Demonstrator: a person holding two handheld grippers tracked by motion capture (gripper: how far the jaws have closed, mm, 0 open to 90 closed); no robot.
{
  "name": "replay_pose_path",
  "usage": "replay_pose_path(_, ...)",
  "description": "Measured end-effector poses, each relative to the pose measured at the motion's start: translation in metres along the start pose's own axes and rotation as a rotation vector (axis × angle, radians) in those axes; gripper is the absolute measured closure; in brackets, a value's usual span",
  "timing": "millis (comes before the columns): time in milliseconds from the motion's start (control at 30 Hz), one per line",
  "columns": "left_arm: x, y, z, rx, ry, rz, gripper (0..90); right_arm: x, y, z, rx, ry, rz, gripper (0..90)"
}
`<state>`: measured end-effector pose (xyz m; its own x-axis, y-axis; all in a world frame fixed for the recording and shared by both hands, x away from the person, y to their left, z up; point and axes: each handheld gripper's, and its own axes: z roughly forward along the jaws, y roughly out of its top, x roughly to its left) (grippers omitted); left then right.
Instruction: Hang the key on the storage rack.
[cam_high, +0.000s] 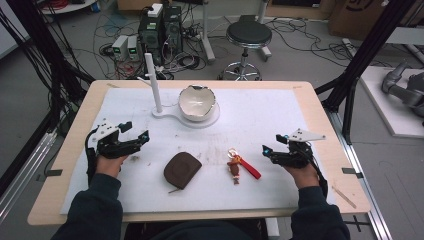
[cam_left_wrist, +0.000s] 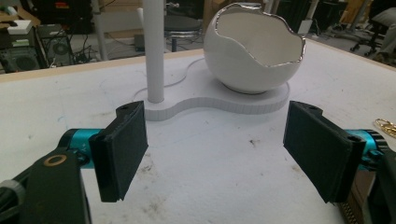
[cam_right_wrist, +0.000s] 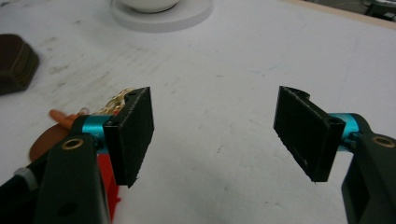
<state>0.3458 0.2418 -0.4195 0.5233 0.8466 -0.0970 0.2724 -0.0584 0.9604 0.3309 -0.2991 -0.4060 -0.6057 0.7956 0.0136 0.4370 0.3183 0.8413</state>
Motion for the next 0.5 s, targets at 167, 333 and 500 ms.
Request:
replay_pose_path(167,-0.002,0.001,0.005,0.006,-0.019,0.010,22.2,0.014,0.001,0.002,0.023,0.036,-0.026,29.3)
replay_pose_path(333,-0.003,0.001,0.007,0.009,-0.020,0.009,22.3,0.036,0.004,0.014,0.062,0.137,-0.051,34.7)
replay_pose_path(500,-0.003,0.001,0.007,0.011,-0.014,0.009,22.3,0.055,0.004,0.027,0.105,0.201,-0.070,35.2)
